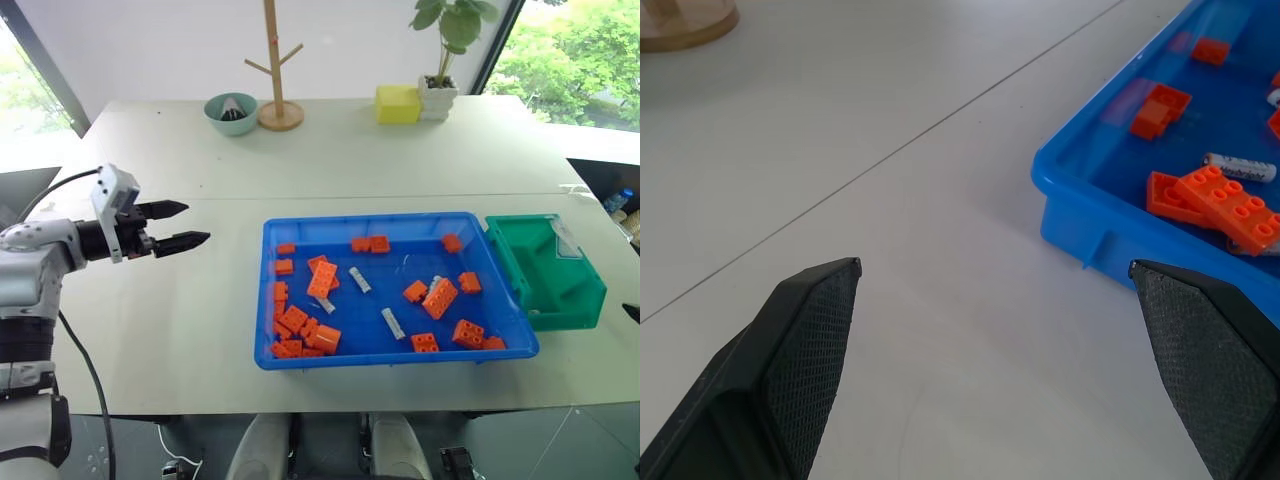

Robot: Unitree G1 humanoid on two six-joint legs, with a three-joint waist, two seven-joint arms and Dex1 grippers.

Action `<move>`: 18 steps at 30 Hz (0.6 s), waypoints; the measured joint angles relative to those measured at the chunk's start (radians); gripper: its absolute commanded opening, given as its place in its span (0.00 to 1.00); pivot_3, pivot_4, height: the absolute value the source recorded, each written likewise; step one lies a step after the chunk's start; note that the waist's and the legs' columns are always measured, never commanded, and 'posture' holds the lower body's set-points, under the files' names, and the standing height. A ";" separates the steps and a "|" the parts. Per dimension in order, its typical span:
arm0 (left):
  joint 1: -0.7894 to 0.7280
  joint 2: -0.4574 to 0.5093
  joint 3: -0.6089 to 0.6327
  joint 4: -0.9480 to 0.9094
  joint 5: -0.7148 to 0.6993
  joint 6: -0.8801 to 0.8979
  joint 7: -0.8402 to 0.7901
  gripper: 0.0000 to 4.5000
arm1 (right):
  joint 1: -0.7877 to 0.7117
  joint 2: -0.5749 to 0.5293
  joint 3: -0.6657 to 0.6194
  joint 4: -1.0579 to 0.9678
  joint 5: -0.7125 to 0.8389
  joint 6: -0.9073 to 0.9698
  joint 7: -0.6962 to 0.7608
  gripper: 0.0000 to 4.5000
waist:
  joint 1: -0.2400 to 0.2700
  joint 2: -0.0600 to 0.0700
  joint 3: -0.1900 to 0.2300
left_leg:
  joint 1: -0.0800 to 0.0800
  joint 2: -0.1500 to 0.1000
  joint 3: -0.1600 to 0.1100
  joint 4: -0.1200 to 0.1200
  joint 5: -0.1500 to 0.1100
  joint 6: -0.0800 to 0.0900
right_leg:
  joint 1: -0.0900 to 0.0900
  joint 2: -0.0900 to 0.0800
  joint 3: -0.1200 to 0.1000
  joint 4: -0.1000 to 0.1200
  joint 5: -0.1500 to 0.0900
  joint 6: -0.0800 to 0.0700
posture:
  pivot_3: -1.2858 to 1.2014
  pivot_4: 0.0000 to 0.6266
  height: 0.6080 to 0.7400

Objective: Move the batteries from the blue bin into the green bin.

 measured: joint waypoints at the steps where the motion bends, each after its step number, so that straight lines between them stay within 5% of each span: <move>1: 0.000 0.000 0.000 0.000 0.001 -0.005 0.000 1.00 | 0.000 0.000 0.000 0.002 -0.001 -0.001 0.000 0.99 | 0.000 0.000 0.000 | 0.000 0.000 0.000 0.000 0.000 0.000 | 0.000 0.000 0.000 0.000 0.000 0.000 | 0.52 0.24 0.71; 18: 0.035 -0.027 0.000 -0.055 0.004 -0.005 0.008 1.00 | -0.061 -0.035 0.051 0.065 -0.019 -0.029 0.005 0.99 | 0.000 0.000 0.000 | 0.000 0.000 0.000 0.000 0.000 0.000 | 0.000 0.000 0.000 0.000 0.000 0.000 | 0.52 0.24 0.71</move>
